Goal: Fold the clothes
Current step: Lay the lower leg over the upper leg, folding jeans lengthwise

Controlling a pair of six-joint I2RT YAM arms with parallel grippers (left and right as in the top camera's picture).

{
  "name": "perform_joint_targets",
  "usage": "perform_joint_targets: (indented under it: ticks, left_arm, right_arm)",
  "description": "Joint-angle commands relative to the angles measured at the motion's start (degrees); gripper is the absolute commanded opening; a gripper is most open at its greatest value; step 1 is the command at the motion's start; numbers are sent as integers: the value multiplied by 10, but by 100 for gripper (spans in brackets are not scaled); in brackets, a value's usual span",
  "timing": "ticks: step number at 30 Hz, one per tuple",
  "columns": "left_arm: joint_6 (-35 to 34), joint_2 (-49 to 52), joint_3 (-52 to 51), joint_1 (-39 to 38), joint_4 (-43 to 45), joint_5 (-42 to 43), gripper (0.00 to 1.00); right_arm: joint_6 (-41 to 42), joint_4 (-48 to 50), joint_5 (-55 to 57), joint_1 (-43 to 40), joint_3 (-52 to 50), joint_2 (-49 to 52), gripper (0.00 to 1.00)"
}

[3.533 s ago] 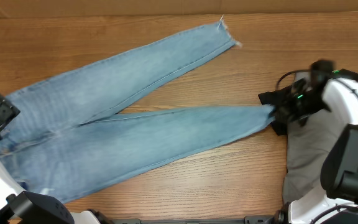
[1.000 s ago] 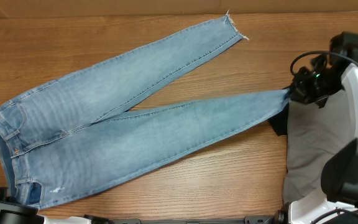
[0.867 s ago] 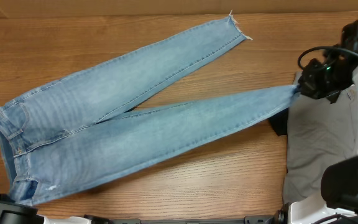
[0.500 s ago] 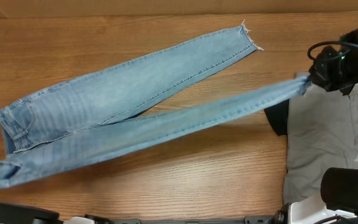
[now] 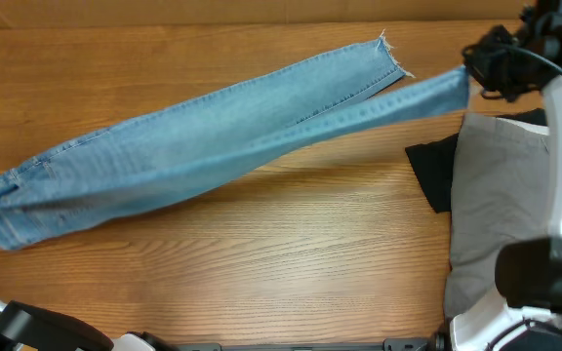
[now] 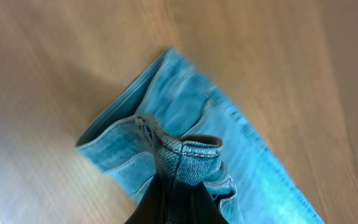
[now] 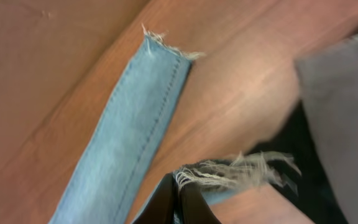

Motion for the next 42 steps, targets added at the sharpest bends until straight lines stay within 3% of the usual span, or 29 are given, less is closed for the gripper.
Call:
perform_joint_targets:
  ticks: [1,6,13,24,28,35,42]
  left_arm:
    - [17,-6,20,-33,42,-54,4]
    - [18,0,20,-90,74,-149,4]
    - [17,5,20,-139,71,-186,4]
    - [31,5,20,-141,23,-259,4]
    - [33,5,20,-141,21,-264,4]
    - [38,5,20,-141,30,-269,4]
    - [46,5,20,-141,30,-279,4]
  right_arm:
    - [17,68,23,16,15,49,4]
    - [20,170,17,38,15,122,4]
    - [51,290,5,51,15,208,4]
    - [65,316,14,48,16,247,4]
    - [101,261,28,47,19,246,4]
    - [42,125,53,46,99,243,4]
    - [40,34,53,41,196,243,4]
